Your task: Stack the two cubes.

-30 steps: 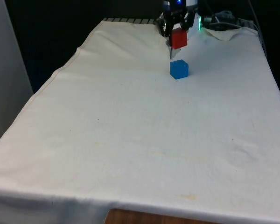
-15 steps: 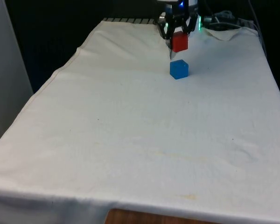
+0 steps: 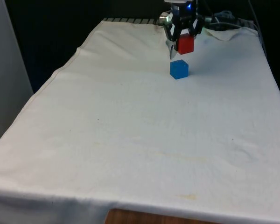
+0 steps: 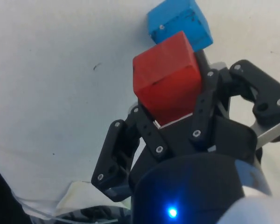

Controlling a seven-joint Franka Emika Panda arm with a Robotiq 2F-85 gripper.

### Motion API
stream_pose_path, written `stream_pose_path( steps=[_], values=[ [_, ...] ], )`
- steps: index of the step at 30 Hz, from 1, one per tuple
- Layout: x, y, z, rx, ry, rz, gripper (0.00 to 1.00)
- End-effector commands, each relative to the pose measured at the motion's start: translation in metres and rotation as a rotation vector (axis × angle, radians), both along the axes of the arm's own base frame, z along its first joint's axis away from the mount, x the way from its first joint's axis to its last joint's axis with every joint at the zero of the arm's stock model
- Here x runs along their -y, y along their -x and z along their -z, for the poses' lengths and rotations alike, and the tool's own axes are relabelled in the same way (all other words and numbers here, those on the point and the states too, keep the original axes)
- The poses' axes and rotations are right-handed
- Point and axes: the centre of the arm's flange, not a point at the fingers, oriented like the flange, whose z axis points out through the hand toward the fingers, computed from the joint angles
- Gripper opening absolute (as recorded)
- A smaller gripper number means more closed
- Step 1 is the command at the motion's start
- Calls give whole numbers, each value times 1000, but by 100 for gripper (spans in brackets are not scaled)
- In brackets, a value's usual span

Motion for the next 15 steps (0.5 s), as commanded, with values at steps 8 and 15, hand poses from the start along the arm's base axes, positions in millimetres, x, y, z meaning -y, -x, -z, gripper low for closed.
stream_pose_path(
  steps=[8,15],
  values=[
    [-11,0,19,15,11,21,0],
    [-8,-1,34,41,9,31,0]
  ],
)
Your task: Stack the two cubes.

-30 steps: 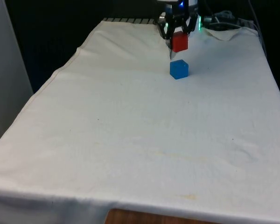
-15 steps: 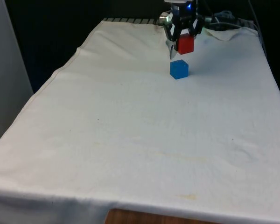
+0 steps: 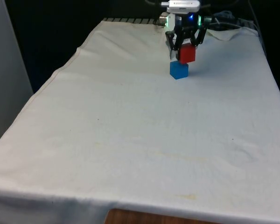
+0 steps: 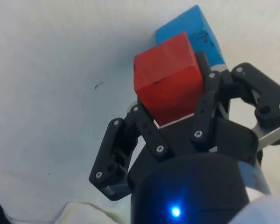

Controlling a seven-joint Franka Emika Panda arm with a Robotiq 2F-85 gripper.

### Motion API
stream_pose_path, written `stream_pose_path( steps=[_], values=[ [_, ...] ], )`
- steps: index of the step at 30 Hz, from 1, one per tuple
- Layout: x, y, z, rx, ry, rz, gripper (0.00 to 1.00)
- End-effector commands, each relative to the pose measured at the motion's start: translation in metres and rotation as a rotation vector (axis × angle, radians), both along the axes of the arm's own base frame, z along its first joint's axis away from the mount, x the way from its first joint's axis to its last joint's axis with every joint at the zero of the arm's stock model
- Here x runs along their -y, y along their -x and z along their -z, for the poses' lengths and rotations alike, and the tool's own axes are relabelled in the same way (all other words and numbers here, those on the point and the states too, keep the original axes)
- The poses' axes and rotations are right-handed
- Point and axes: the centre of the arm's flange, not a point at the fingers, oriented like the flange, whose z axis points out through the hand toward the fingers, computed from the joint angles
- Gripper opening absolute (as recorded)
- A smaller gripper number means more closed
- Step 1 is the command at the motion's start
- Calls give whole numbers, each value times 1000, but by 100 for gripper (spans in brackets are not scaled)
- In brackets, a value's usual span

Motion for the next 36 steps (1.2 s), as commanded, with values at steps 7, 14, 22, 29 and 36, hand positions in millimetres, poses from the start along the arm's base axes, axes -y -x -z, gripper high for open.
stream_pose_path(
  steps=[7,14,22,29,36],
  values=[
    [11,5,17,35,-2,14,0],
    [16,8,21,42,0,17,0],
    [12,5,18,35,0,15,0],
    [12,5,18,32,1,15,56],
    [12,4,18,40,-1,15,100]
  ],
)
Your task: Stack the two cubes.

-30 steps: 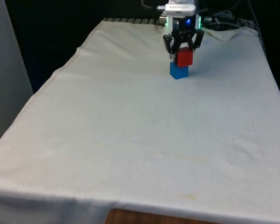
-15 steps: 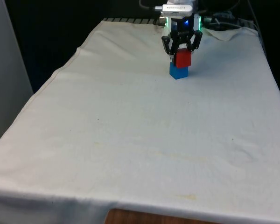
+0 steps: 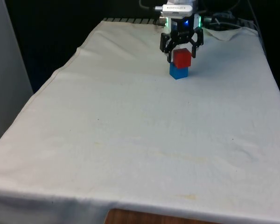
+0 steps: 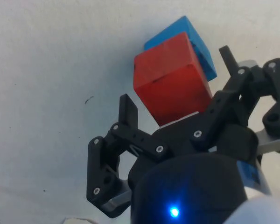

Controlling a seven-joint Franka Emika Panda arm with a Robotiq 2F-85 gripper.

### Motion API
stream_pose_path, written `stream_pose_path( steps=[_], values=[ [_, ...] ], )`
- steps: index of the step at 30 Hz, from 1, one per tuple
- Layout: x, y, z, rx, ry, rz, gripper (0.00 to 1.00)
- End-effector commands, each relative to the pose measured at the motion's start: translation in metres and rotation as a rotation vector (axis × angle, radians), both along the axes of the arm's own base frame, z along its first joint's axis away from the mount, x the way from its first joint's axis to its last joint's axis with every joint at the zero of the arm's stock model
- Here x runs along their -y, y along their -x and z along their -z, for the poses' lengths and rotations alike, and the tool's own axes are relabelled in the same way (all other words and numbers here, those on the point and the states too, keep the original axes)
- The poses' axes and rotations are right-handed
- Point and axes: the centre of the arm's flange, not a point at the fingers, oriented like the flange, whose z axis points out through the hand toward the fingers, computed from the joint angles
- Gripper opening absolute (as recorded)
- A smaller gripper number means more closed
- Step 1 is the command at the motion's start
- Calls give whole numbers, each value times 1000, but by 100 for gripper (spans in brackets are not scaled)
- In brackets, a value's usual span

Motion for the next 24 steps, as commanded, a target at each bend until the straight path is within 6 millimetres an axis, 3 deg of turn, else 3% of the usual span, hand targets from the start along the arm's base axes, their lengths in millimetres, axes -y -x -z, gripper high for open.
stream_pose_path(
  steps=[1,6,18,24],
  values=[
    [0,-1,0,7,-1,0,100],
    [0,-1,-1,7,-2,2,100],
    [-4,-17,-30,46,-10,38,100],
    [-5,-22,-34,62,-10,41,100]
  ],
)
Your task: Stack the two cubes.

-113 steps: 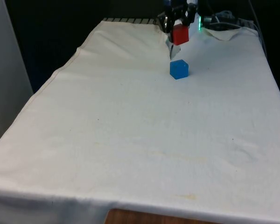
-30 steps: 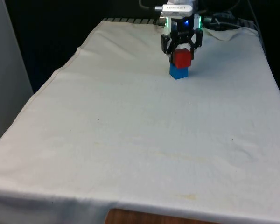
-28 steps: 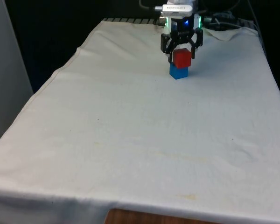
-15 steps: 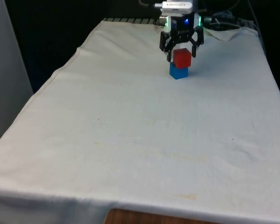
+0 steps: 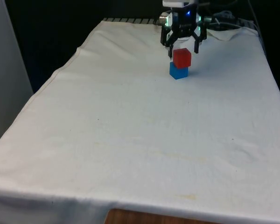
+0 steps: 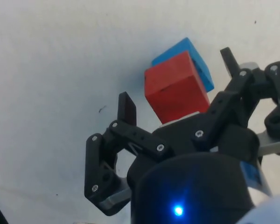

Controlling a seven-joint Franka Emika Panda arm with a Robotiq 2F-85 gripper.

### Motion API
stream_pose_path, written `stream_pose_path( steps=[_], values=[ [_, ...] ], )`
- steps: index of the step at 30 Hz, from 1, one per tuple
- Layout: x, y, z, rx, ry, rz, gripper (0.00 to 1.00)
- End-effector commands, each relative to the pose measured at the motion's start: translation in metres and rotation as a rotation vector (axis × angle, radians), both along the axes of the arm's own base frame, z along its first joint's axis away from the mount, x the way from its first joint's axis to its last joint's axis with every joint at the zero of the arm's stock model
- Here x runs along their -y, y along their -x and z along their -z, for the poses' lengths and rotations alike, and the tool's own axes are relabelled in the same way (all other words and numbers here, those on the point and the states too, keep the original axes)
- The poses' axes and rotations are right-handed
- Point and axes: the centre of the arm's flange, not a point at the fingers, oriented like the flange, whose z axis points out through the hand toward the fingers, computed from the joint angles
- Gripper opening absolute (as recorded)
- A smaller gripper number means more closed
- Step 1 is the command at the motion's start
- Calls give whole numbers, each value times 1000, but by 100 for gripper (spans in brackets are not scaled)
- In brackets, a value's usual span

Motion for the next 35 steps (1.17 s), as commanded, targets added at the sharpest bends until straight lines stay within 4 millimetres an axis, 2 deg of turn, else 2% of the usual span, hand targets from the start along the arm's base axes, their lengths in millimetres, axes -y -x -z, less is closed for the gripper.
stream_pose_path(
  steps=[1,8,25,35],
  values=[
    [-3,-2,-4,6,-6,9,100],
    [-4,-5,-11,27,-5,26,100],
    [-5,-7,-45,86,-26,129,100],
    [-4,-8,-58,106,-35,183,100]
  ],
)
